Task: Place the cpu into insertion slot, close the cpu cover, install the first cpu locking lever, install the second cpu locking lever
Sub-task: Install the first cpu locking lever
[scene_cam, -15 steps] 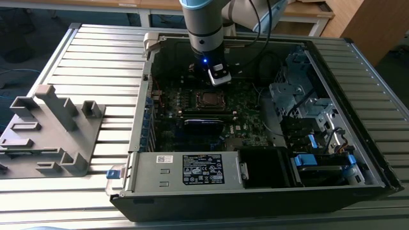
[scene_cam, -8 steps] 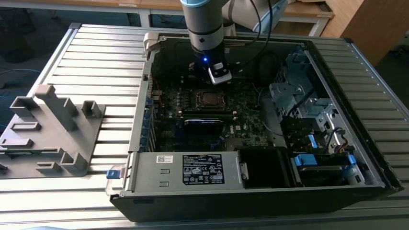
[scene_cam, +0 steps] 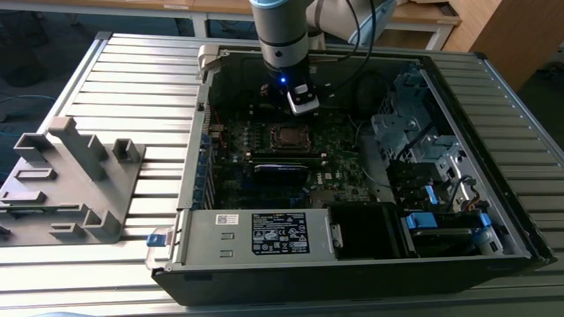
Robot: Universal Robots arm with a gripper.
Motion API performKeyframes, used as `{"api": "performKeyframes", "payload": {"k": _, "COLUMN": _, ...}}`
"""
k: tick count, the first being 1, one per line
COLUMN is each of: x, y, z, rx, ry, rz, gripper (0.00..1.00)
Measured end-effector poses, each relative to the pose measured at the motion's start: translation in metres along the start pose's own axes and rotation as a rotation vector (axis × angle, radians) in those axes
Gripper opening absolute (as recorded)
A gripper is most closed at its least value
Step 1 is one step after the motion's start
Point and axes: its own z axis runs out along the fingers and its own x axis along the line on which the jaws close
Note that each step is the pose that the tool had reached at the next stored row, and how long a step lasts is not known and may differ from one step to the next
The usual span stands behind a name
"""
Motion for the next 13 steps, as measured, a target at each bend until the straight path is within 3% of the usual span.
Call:
{"api": "performKeyframes", "payload": {"k": 3, "x": 0.0001, "y": 0.0002, "z": 0.0001, "rx": -0.0122, "ry": 0.0030, "rz": 0.003, "gripper": 0.11}}
{"api": "performKeyframes", "payload": {"k": 6, "x": 0.0004, "y": 0.0001, "z": 0.0004, "rx": -0.0296, "ry": 0.0048, "rz": 0.006, "gripper": 0.11}}
{"api": "performKeyframes", "payload": {"k": 13, "x": -0.0002, "y": -0.0024, "z": 0.0010, "rx": -0.0340, "ry": -0.0027, "rz": 0.005, "gripper": 0.11}}
